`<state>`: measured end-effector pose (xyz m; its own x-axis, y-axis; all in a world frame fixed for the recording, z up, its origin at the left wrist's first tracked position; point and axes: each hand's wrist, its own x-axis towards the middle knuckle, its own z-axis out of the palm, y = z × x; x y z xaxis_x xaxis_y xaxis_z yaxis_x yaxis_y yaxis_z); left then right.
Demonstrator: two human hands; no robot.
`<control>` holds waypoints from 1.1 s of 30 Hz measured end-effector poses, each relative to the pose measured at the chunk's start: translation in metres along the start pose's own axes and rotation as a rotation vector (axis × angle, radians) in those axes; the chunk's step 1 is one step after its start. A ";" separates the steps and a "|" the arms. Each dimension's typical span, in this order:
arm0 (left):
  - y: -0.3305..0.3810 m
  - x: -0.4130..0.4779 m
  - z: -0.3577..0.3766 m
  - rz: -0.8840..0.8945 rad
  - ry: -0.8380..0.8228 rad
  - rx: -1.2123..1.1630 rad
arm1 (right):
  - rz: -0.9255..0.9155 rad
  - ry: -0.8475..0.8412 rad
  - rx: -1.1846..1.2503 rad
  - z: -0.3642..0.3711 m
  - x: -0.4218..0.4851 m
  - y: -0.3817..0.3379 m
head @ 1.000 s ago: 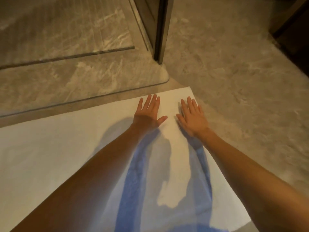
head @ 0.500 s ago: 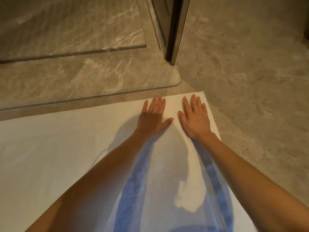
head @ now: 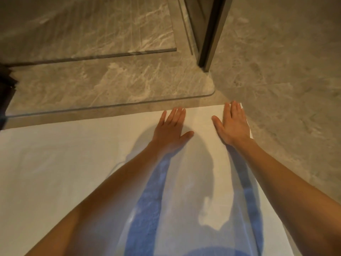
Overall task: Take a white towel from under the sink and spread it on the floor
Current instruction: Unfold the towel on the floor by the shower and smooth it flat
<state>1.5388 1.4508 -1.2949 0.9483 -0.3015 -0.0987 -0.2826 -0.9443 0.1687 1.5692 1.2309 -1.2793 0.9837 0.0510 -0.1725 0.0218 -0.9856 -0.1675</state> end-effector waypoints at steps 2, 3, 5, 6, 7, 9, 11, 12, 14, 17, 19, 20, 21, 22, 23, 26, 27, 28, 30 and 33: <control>-0.020 -0.013 -0.007 -0.019 0.032 0.018 | -0.061 0.045 0.014 -0.003 -0.005 -0.025; -0.031 -0.021 -0.011 -0.018 0.050 0.028 | -0.130 0.048 0.009 -0.003 -0.009 -0.042; -0.052 -0.039 -0.018 -0.029 0.070 0.040 | -0.283 0.027 0.010 0.004 -0.017 -0.079; -0.061 -0.048 -0.020 -0.048 0.071 0.041 | -0.341 0.014 0.018 0.010 -0.020 -0.096; -0.069 -0.058 -0.022 -0.072 0.067 0.037 | -0.381 0.001 0.030 0.015 -0.022 -0.112; -0.082 -0.073 -0.022 -0.117 0.034 0.027 | -0.416 -0.017 0.052 0.026 -0.026 -0.139; -0.096 -0.082 -0.018 -0.142 0.009 0.028 | -0.437 -0.009 0.035 0.034 -0.031 -0.156; -0.102 -0.085 -0.014 -0.151 0.010 0.034 | -0.446 -0.006 0.012 0.039 -0.032 -0.161; -0.109 -0.088 -0.009 -0.164 0.024 0.044 | -0.447 -0.008 -0.039 0.045 -0.033 -0.160; -0.114 -0.087 -0.007 -0.152 0.017 0.031 | -0.402 -0.035 -0.075 0.046 -0.030 -0.148; -0.122 -0.091 -0.008 -0.167 0.009 0.024 | -0.371 -0.061 -0.088 0.044 -0.031 -0.145; -0.129 -0.095 -0.009 -0.187 0.012 0.025 | -0.358 -0.065 -0.101 0.043 -0.032 -0.146; -0.136 -0.101 -0.010 -0.211 0.019 0.025 | -0.342 -0.071 -0.107 0.041 -0.033 -0.149; -0.144 -0.107 -0.013 -0.234 0.029 0.024 | -0.332 -0.072 -0.106 0.039 -0.034 -0.155; -0.152 -0.114 -0.016 -0.254 0.046 0.023 | -0.334 -0.065 -0.098 0.037 -0.035 -0.164; -0.175 -0.132 -0.023 -0.307 0.071 0.019 | -0.428 -0.041 -0.055 0.036 -0.038 -0.202; -0.183 -0.138 -0.023 -0.339 0.060 0.017 | -0.467 -0.038 -0.036 0.039 -0.040 -0.216; -0.191 -0.143 -0.023 -0.376 0.048 0.018 | -0.497 -0.031 -0.015 0.042 -0.043 -0.228; -0.204 -0.154 -0.021 -0.434 0.025 0.032 | -0.527 -0.023 0.002 0.052 -0.048 -0.248; -0.215 -0.165 -0.021 -0.451 0.007 0.035 | -0.511 -0.043 -0.008 0.065 -0.052 -0.255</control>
<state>1.4462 1.7062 -1.2941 0.9787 0.1421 -0.1478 0.1546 -0.9850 0.0767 1.5013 1.4905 -1.2909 0.8388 0.5330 -0.1107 0.4993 -0.8343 -0.2336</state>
